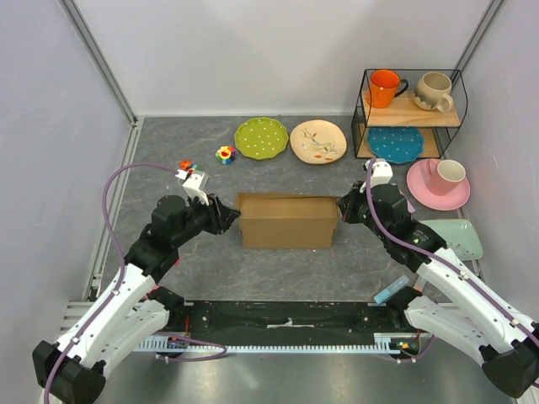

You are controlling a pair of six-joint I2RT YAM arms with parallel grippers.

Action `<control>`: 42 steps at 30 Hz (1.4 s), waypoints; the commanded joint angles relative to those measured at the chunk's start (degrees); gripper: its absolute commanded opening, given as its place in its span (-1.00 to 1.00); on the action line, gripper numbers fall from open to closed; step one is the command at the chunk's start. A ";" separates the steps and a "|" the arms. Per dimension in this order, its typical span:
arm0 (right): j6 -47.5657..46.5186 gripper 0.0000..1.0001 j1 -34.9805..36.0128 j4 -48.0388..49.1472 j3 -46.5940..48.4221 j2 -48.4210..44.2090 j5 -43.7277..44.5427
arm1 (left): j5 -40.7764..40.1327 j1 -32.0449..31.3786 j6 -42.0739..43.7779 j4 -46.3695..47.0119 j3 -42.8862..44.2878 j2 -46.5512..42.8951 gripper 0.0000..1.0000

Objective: Fold the paper box

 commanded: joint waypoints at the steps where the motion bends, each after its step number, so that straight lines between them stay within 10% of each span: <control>1: 1.23 -1.00 0.02 -7.54 -2.04 2.20 -0.35 | -2.20 -0.04 4.02 -3.93 6.61 -0.93 -0.17; 22: 0.70 -1.00 0.02 -7.54 -1.52 2.82 -1.14 | -3.79 -0.04 9.82 -2.97 12.25 6.53 -0.25; 34: 1.14 -1.00 0.02 -7.37 -2.13 2.64 -1.32 | -0.73 -0.04 8.42 -0.42 11.29 8.73 -0.96; 42: 1.14 -1.00 0.02 -7.46 -1.43 2.38 -1.58 | 0.16 -0.04 5.08 2.13 1.97 4.96 -0.97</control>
